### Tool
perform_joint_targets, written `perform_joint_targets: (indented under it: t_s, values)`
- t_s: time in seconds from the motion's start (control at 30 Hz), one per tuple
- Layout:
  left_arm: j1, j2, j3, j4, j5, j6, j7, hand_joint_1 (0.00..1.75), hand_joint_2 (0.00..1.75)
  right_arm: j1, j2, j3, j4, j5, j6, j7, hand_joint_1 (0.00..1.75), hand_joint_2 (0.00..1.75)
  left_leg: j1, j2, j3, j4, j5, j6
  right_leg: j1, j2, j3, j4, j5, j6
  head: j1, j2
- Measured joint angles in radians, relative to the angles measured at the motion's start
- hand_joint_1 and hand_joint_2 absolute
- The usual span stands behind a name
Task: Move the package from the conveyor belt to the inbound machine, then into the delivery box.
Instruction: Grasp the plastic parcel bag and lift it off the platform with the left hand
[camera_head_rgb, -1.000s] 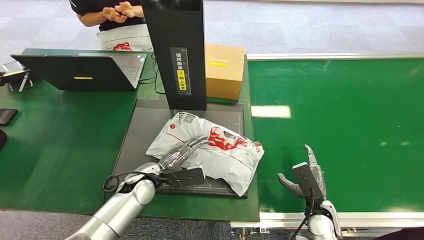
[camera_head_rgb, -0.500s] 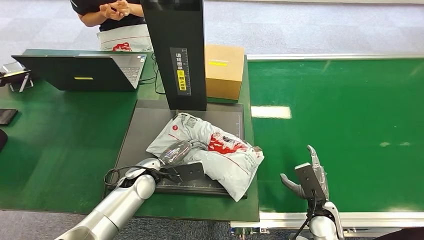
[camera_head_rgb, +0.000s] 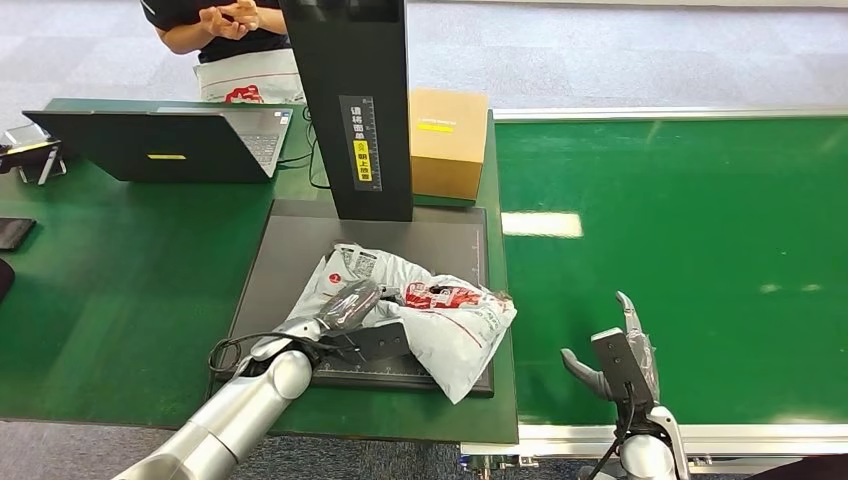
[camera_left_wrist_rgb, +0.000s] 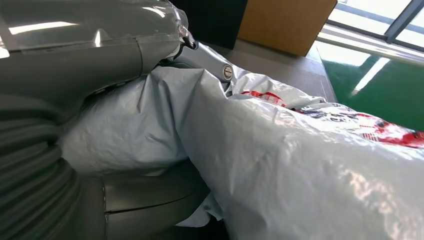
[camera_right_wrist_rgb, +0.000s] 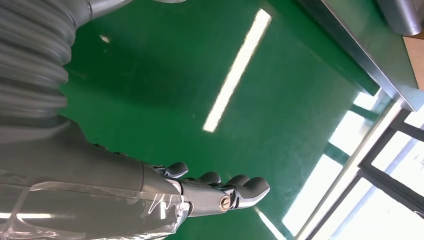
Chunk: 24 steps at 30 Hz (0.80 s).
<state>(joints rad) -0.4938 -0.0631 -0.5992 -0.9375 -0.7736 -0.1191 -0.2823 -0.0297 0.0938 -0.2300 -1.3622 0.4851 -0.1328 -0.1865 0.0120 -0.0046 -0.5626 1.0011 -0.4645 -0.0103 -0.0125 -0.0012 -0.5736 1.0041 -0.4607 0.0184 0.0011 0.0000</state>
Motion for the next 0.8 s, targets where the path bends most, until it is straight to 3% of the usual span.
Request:
perform_joint_targets:
  t_s: [0.5,0.8]
  values:
    - [0.019,0.007,0.014,-0.008,0.005,0.019,-0.01,1.75,1.75,0.005,0.003,0.0,-0.007,0.0,0.0,0.0,0.0,1.75,0.0,0.0,0.0,0.0,0.0,0.0,0.0,0.0,0.0,0.0,0.0,0.0,0.0,0.0]
    - [0.044,0.053,0.057,-0.006,-0.012,0.082,0.018,1.75,1.75,0.017,0.003,-0.011,-0.015,-0.01,0.0,0.0,0.0,1.75,0.0,0.002,0.003,-0.002,0.0,-0.001,0.0,0.002,0.001,0.0,0.0,-0.001,0.0,0.0]
